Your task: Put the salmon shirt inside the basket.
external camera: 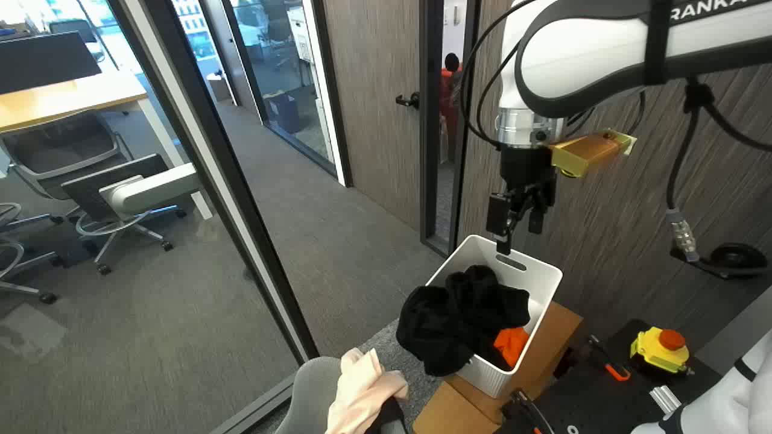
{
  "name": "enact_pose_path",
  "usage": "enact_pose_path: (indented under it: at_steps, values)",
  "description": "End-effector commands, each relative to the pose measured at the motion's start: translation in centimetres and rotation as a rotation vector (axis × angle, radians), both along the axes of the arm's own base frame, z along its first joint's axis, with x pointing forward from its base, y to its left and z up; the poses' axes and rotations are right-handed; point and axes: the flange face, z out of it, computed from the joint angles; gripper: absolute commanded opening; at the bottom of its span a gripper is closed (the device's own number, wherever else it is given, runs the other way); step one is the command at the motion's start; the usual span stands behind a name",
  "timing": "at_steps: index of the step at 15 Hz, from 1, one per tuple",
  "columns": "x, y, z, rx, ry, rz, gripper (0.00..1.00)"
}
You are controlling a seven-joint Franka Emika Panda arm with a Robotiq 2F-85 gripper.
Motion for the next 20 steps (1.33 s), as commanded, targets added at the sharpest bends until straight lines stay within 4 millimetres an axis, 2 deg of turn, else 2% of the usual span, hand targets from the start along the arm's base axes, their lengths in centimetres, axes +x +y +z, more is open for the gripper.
enact_pose_path:
  at_steps: [1, 7, 11, 16, 20]
  values:
    - [0.1, 0.0, 0.2, 0.001, -0.004, 0.000, 1.00]
    - [0.2, 0.0, 0.6, 0.002, -0.012, 0.000, 1.00]
    - [1.5, 1.5, -0.9, -0.043, -0.035, 0.054, 1.00]
    - [4.3, 5.4, -2.9, -0.102, -0.168, 0.270, 1.00]
    - [6.4, 9.7, -6.3, -0.056, -0.275, 0.448, 1.00]
